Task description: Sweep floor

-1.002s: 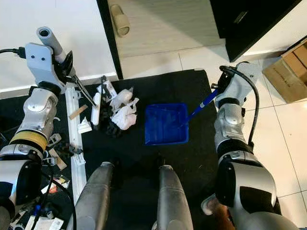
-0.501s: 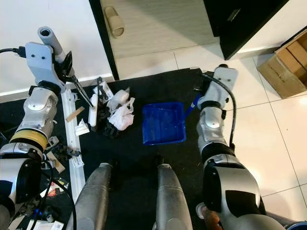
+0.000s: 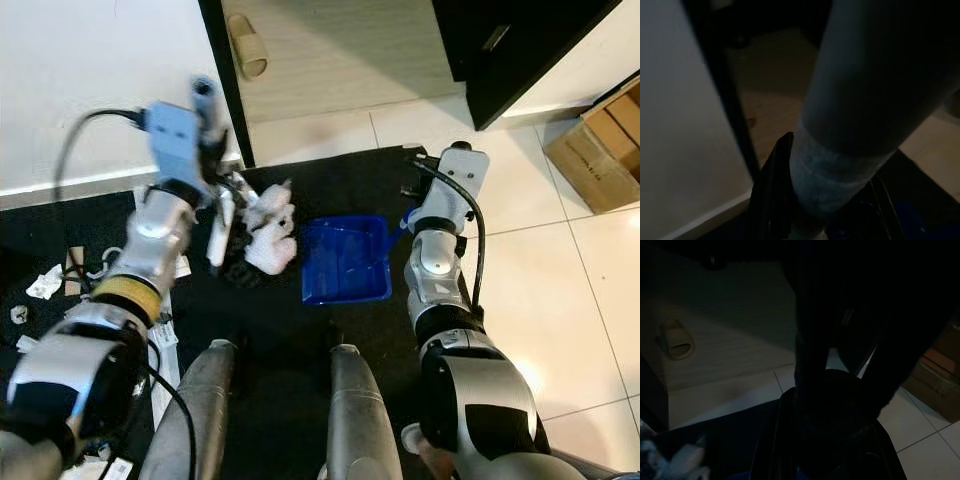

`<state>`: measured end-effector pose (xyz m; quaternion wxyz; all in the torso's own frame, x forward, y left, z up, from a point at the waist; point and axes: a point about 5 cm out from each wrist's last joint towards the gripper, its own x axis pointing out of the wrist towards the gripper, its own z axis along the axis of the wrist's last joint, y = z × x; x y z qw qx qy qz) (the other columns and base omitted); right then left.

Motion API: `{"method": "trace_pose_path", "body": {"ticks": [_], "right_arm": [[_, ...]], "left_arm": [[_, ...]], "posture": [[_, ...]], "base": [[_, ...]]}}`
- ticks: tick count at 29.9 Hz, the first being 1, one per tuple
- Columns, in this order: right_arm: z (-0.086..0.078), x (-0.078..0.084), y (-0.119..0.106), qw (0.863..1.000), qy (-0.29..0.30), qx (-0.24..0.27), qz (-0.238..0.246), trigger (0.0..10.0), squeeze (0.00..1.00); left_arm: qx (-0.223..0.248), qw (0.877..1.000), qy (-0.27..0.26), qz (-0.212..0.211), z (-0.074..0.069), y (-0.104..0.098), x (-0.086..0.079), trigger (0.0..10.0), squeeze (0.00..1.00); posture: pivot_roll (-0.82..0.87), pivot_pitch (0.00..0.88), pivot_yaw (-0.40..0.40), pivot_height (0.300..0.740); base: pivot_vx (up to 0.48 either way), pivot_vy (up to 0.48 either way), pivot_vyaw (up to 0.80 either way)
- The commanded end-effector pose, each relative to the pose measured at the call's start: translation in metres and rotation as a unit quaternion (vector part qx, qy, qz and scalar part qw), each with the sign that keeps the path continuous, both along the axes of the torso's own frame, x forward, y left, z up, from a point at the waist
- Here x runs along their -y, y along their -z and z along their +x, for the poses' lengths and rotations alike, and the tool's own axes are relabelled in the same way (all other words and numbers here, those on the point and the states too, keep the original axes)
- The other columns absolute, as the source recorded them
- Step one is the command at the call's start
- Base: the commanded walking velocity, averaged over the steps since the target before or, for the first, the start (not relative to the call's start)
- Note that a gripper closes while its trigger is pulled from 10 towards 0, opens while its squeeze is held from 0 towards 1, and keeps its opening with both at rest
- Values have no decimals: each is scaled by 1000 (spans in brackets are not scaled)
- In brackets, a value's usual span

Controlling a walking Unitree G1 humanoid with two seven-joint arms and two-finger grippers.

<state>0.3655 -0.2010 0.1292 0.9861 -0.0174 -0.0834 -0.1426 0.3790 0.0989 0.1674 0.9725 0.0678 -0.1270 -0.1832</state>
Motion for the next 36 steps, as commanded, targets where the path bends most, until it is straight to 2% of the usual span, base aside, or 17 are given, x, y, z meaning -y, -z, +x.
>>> {"method": "trace_pose_path", "body": {"ticks": [1, 5, 7, 10, 12, 15, 16, 19, 23, 24, 25, 27, 28, 29, 32, 34, 36], "right_arm": [[-17, 5, 39, 996, 15, -84, -4, 10000, 0], [-18, 8, 41, 996, 24, -88, 1, 10000, 0], [-19, 8, 42, 996, 27, -90, 3, 10000, 0], [-19, 9, 43, 995, 28, -91, 4, 10000, 0], [-20, 10, 44, 995, 33, -93, 8, 10000, 0], [-21, 11, 45, 995, 37, -95, 11, 10000, 0], [-21, 11, 45, 995, 37, -95, 11, 10000, 0], [-21, 11, 46, 994, 41, -97, 16, 10000, 0], [-20, 10, 45, 994, 41, -96, 17, 10000, 0], [-20, 10, 45, 994, 41, -96, 19, 10000, 0], [-20, 9, 45, 994, 41, -97, 19, 10000, 0], [-20, 9, 45, 994, 41, -97, 19, 10000, 0], [-20, 9, 45, 994, 41, -98, 20, 10000, 0], [-20, 9, 45, 994, 41, -98, 20, 10000, 0], [-20, 10, 46, 994, 39, -99, 20, 10000, 0], [-21, 10, 46, 994, 39, -100, 20, 10000, 0], [-22, 9, 48, 994, 37, -102, 19, 10000, 0]], "left_arm": [[-56, 996, 41, -51, -10, 22, 30, 10000, 0], [-61, 992, 53, -97, -10, 10, 49, 10000, 0], [-68, 989, 80, -104, -12, 1, 63, 10000, 0], [-70, 988, 91, -106, -13, -3, 68, 10000, 0], [-78, 982, 110, -131, -17, -15, 78, 10000, 0], [-74, 978, 132, -141, -23, -26, 85, 10000, 0], [-74, 978, 132, -141, -23, -26, 85, 10000, 0], [-65, 975, 128, -169, -23, -45, 85, 10000, 0], [-65, 972, 111, -194, -17, -59, 77, 10000, 0], [-66, 972, 104, -199, -13, -68, 71, 10000, 0], [-61, 977, 101, -179, -9, -77, 61, 10000, 0], [-61, 977, 101, -179, -9, -77, 61, 10000, 0], [-36, 991, 89, -91, -5, -90, 35, 10000, 0], [-36, 991, 89, -91, -5, -90, 35, 10000, 0], [-19, 998, 60, 4, -1, -94, 4, 10000, 0], [-21, 998, 52, 18, 0, -94, -2, 10000, 0], [-25, 998, 15, 53, 5, -95, -27, 10000, 0]], "posture": [[105, 438, -31, 740], [106, 438, -29, 740], [108, 435, -21, 740], [112, 432, -19, 740], [118, 429, -18, 740], [121, 426, -18, 740], [121, 426, -18, 740], [125, 422, -17, 740], [126, 424, -18, 740], [124, 423, -17, 740], [124, 424, -16, 740], [124, 424, -16, 740], [126, 424, -15, 740], [126, 424, -15, 740], [126, 423, -16, 740], [126, 423, -16, 740], [127, 424, -17, 740]], "base": [[0, 0, 0], [0, 0, 0], [0, 0, 0], [0, 0, 0], [0, 0, 0], [0, 0, 0], [0, 0, 0], [0, 0, 0], [0, 0, 0], [0, 0, 0], [0, 0, 0], [0, 0, 0], [0, 0, 0], [0, 0, 0], [0, 0, 0], [0, 0, 0], [0, 0, 0]]}}
